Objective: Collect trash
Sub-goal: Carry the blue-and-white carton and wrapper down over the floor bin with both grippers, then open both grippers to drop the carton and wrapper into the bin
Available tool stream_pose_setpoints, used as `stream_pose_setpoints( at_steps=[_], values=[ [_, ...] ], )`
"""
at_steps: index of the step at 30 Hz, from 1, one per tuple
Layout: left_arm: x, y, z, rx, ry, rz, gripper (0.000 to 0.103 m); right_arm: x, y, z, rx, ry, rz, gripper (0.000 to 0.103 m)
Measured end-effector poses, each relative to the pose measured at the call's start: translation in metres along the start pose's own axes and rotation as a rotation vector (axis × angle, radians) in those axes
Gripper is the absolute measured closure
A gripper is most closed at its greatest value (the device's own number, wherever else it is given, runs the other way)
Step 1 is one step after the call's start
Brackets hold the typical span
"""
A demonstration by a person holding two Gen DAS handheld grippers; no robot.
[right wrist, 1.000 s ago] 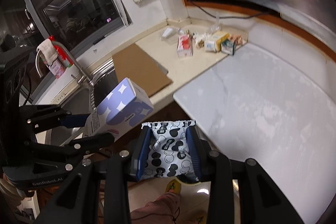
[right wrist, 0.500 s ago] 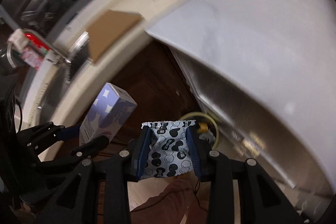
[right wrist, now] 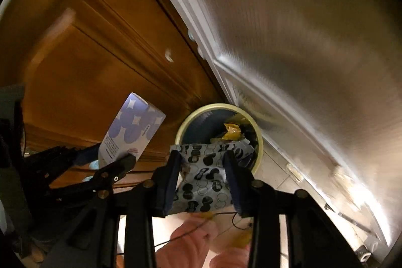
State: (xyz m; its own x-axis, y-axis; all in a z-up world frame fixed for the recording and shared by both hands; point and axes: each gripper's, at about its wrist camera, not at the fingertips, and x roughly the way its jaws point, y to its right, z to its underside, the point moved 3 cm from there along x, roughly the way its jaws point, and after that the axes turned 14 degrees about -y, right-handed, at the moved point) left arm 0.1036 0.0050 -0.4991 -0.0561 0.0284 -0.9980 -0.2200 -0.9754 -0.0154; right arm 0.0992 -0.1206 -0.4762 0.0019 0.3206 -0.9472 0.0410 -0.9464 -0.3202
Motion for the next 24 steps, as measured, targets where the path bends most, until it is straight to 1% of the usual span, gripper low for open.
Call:
stream_pose_setpoints(
  at_steps=[1,2,4,6,8,10,12,16,19,24],
  values=[
    [0.007,-0.003,-0.003,-0.007,-0.003,0.009,0.041,0.011,0.001,-0.003,-0.008,-0.002,0.006,0.065],
    [0.016,-0.005,-0.007,-0.022,-0.006,-0.006,0.039,0.019,0.001,-0.006,-0.012,0.003,0.014,0.065],
    [0.027,-0.009,-0.013,-0.032,-0.017,-0.008,0.037,0.032,0.004,-0.008,-0.016,0.009,0.022,0.060],
    [0.036,-0.013,-0.016,-0.052,-0.031,0.006,0.034,0.043,0.009,-0.013,-0.002,0.000,0.028,0.056],
    [0.040,-0.017,-0.012,-0.063,-0.034,0.015,0.033,0.050,0.011,-0.013,0.010,-0.011,0.019,0.055],
    [0.038,-0.023,-0.012,-0.064,-0.033,0.010,0.033,0.052,0.010,-0.012,0.014,-0.017,0.023,0.055],
    [0.033,-0.022,-0.011,-0.063,-0.036,0.009,0.033,0.052,0.009,-0.012,0.012,-0.020,0.025,0.055],
    [0.022,-0.022,-0.011,-0.065,-0.042,0.021,0.033,0.036,0.009,-0.010,-0.001,-0.022,0.022,0.055],
    [0.003,-0.018,-0.009,-0.062,-0.033,0.015,0.033,0.020,0.011,-0.010,0.005,-0.022,0.022,0.055],
    [-0.045,-0.008,0.003,-0.049,-0.005,0.013,0.033,-0.016,0.005,-0.003,0.011,-0.007,0.017,0.055]
  ],
)
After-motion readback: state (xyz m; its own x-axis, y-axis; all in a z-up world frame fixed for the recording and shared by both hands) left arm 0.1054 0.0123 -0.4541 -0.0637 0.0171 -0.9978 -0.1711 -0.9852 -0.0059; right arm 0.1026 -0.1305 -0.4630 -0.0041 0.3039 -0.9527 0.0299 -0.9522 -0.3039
